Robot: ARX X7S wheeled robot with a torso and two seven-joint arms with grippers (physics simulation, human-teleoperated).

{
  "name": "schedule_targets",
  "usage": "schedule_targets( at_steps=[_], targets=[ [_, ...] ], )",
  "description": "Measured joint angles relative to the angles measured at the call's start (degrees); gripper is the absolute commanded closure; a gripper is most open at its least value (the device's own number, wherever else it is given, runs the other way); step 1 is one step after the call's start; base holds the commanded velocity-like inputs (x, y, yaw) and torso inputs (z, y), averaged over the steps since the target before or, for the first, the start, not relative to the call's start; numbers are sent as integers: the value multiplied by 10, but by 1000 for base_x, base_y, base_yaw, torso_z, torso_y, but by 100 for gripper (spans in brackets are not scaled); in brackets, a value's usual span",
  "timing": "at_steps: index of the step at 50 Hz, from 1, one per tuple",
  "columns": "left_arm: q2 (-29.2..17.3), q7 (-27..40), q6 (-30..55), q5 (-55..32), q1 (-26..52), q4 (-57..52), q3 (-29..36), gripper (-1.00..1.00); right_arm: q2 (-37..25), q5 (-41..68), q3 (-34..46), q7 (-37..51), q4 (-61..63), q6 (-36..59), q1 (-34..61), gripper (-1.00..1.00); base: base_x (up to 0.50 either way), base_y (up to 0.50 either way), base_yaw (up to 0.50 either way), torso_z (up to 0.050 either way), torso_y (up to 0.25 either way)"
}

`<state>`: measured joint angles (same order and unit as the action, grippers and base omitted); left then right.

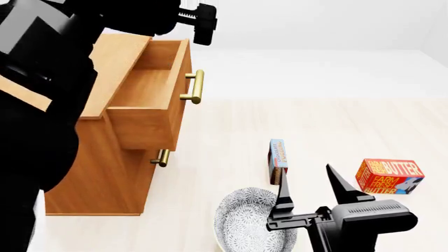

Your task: Put the chocolate pudding in the top drawer of the cabinet and close it.

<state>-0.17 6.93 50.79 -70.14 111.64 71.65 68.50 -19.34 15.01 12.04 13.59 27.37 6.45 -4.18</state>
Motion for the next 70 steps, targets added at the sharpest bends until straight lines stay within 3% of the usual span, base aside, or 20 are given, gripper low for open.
schedule_targets(
  at_steps=[9, 17, 30, 41, 47, 56, 70],
  targets=[
    [1, 5, -1, -67, -5, 19, 53, -100, 0, -1, 3, 0, -6, -4, 1, -100, 0, 0, 0, 0, 0],
    [-2, 6, 4, -64, -15, 27, 42, -100, 0, -1, 7, 0, -10, -5, 3, -100, 0, 0, 0, 0, 0],
    [-1, -19, 32, 64, -44, 32, -84, -100, -2, 8, 10, 2, -3, 8, 7, -100, 0, 0, 0, 0, 0],
    [0, -52, 65, 239, -60, 33, -268, -100, -1, 10, 15, 0, -10, 6, 10, -100, 0, 0, 0, 0, 0],
    [1, -65, 76, 306, -65, 33, -335, -100, -3, 14, 16, 2, -3, 14, 11, -100, 0, 0, 0, 0, 0],
    [1, -75, 83, 347, -71, 33, -370, -100, -5, 17, 18, 3, -1, 16, 12, -100, 0, 0, 0, 0, 0],
    [1, -84, 89, 343, -79, 33, -355, -100, -7, 20, 20, 6, 1, 20, 15, -100, 0, 0, 0, 0, 0]
  ],
)
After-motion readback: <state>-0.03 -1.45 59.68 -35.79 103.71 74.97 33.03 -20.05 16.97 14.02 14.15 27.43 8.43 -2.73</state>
